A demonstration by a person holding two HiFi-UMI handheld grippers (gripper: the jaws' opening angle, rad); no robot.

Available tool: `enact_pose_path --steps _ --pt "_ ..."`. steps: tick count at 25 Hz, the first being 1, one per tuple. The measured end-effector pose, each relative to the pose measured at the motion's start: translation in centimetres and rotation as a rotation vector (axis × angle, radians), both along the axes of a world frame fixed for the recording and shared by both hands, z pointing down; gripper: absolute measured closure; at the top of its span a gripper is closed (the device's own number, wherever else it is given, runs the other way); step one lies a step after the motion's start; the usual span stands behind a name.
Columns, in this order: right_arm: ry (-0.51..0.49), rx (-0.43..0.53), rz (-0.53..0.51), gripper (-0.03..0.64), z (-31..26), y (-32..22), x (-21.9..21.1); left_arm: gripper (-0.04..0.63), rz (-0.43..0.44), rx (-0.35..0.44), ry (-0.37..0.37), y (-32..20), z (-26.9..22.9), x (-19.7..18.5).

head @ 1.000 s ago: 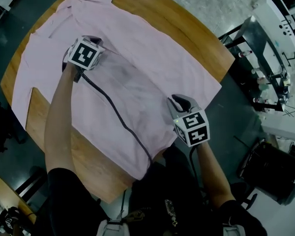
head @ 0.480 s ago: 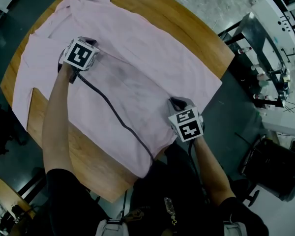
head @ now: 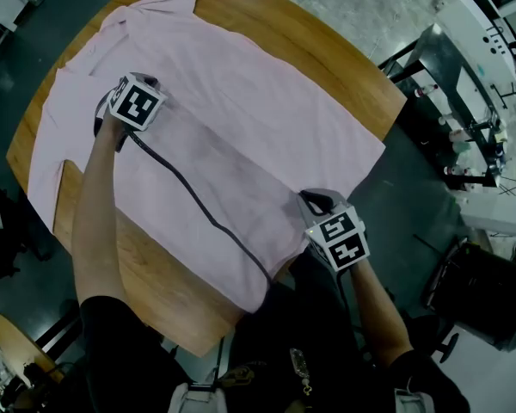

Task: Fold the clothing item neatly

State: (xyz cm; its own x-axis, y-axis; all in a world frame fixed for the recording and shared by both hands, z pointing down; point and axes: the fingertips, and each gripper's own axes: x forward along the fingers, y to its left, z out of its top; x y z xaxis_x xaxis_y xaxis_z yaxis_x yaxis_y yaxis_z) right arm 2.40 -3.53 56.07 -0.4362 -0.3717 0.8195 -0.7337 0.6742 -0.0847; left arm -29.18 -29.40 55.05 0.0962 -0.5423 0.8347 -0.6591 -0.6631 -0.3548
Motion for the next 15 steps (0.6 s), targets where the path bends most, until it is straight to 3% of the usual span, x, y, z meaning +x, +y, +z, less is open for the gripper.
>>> enact_pose_path --steps 3,11,15 --pt "-0.012 -0.022 -0.026 0.601 0.7 1.1 -0.8 0.588 -0.020 -0.042 0.011 0.6 1.3 -0.3" --pt "-0.006 -0.048 -0.029 0.601 2.5 1.1 -0.7 0.565 -0.112 0.082 0.143 -1.8 0.3 0.4" --pt "0.000 -0.071 -0.027 0.601 2.8 1.3 -0.8 0.471 -0.094 -0.023 0.183 -1.3 2.8 2.1"
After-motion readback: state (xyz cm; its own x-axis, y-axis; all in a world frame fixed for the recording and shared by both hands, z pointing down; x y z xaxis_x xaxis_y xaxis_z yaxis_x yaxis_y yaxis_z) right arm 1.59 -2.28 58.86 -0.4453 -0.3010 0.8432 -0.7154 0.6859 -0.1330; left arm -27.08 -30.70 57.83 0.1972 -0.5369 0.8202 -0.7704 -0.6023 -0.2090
